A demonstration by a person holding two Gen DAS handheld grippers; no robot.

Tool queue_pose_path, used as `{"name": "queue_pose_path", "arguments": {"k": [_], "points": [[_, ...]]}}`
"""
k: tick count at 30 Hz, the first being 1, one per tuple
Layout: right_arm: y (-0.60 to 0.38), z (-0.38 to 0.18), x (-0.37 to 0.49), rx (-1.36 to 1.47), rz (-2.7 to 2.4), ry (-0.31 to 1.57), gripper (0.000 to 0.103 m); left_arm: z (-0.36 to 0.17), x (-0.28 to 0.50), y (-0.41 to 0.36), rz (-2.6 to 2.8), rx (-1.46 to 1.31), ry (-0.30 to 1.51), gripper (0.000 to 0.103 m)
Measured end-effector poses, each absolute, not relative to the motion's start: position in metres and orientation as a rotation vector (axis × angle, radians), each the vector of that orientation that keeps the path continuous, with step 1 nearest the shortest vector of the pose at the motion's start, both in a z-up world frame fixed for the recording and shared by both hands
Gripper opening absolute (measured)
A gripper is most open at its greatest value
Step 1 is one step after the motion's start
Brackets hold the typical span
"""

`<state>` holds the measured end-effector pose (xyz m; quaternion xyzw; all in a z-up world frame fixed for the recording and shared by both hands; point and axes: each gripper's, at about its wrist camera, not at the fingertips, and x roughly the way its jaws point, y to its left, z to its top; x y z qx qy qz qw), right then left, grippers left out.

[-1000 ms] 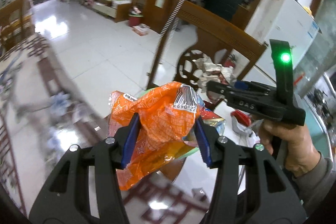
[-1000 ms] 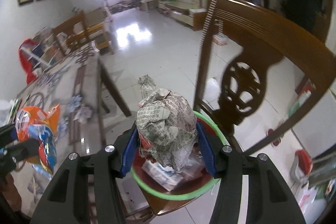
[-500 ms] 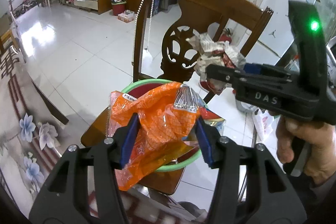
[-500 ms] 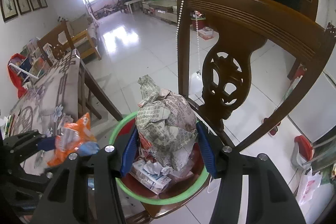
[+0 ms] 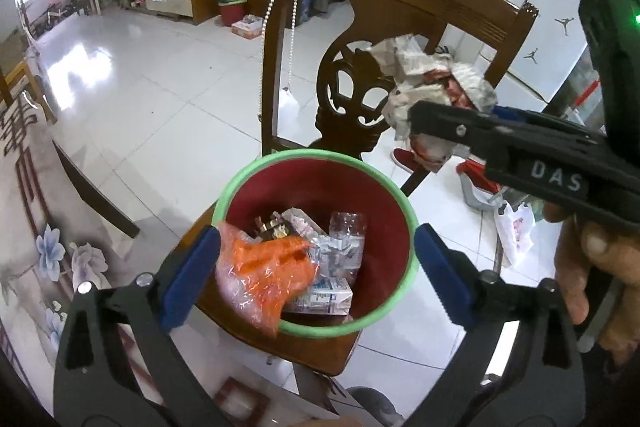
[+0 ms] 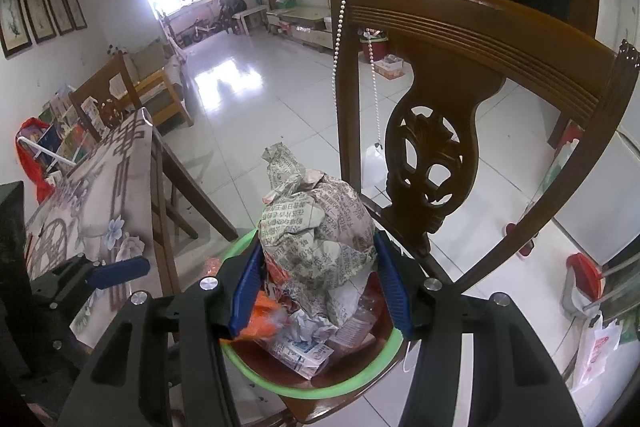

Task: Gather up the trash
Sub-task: 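Open both tools to drop the bag and newspaper ball into the bucket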

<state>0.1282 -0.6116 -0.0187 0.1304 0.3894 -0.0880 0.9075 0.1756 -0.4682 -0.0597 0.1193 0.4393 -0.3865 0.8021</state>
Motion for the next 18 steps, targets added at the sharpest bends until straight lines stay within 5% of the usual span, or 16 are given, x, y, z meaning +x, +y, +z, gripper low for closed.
{"name": "queue_pose_path", "arguments": {"k": [18], "points": [[-0.582, -0.028, 0.143, 0.143, -0.145, 0.863, 0.053, -0.029, 0.153, -0.397, -0.778, 0.218, 0.889, 0.097]]}}
